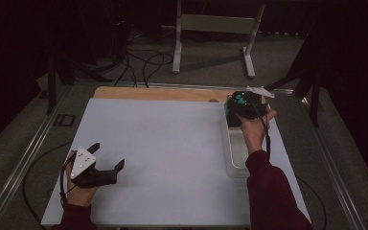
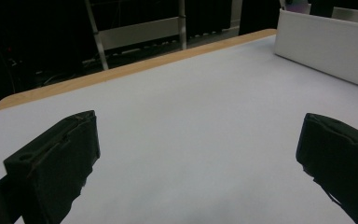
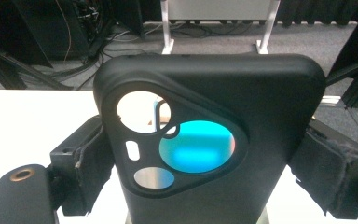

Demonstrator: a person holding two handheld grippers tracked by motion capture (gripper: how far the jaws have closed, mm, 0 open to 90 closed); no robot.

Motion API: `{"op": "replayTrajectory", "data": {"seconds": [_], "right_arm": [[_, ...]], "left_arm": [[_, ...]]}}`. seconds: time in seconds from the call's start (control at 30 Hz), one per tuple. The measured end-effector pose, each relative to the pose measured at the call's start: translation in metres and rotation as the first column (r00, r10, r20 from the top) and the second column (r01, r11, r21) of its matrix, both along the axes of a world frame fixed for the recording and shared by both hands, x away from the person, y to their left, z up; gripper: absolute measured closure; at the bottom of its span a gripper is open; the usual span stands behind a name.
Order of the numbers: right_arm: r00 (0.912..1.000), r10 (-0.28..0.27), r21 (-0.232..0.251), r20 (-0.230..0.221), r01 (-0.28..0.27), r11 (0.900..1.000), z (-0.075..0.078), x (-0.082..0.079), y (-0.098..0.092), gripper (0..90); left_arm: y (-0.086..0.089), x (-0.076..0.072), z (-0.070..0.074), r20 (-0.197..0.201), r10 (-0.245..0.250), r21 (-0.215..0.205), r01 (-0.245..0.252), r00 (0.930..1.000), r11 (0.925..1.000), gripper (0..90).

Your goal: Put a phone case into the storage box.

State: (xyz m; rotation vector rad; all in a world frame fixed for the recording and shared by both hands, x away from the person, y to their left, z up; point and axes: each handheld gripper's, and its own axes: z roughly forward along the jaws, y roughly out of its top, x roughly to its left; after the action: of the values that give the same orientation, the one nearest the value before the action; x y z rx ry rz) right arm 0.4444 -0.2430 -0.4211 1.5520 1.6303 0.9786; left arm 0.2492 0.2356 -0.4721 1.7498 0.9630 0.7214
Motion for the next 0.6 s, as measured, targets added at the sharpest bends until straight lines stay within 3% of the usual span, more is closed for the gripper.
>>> {"op": "replayTrajectory", "data": {"seconds": [0.23,0.6], "right_arm": [[0.9990,-0.016,-0.025,-0.042,0.015,1.000,-0.009,0.007,0.000,12.7],[0.9979,-0.023,-0.025,-0.061,0.022,0.999,-0.015,0.013,-0.001,12.6]], "left_arm": [[-0.001,0.000,0.000,0.001,-0.002,0.001,0.002,1.0000,1.0000,0.0],[-0.003,0.000,0.000,-0.003,-0.011,-0.003,0.011,0.9999,0.9999,0.0]]}}
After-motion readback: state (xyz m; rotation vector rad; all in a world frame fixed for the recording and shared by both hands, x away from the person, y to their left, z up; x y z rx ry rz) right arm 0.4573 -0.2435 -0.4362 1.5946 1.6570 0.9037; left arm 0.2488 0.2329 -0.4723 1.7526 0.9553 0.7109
